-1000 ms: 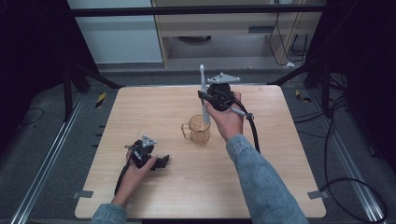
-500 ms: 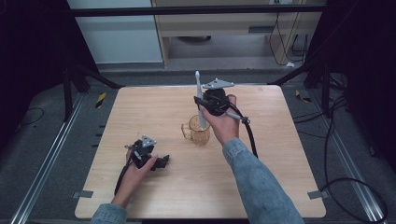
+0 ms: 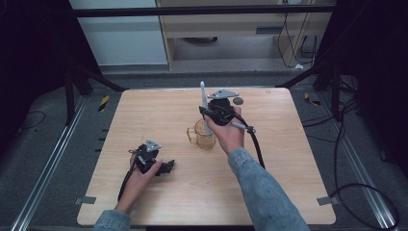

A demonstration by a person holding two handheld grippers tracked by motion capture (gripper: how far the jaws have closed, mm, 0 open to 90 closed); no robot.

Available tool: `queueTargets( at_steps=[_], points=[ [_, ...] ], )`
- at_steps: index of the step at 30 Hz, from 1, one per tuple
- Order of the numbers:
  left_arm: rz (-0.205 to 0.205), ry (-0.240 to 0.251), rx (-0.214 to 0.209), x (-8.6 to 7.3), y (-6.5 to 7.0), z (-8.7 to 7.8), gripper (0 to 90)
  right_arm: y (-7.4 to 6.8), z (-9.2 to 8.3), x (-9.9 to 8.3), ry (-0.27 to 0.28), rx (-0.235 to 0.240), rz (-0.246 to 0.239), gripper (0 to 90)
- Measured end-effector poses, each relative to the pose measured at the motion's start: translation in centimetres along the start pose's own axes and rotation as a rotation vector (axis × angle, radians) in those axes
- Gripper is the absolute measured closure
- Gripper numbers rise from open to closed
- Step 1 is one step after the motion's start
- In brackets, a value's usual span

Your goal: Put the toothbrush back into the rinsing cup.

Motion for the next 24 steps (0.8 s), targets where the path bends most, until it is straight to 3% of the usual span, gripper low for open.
queueTargets(
  at_steps=[24],
  points=[
    [0.0,0.0,0.0,0.0,0.0,0.0,0.0,0.1,1.1,-1.9,-0.021,-0.005,0.01,67.7]
  ],
)
Point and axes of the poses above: each handheld gripper's, and its own axes: z roughly forward along the jaws, x roughly out of its top, y roughly to its right, the point moved 5 cm from there along z, roughly forward along the jaws, and after that the axes turned 13 degrees about z, right-handed, at the moved point
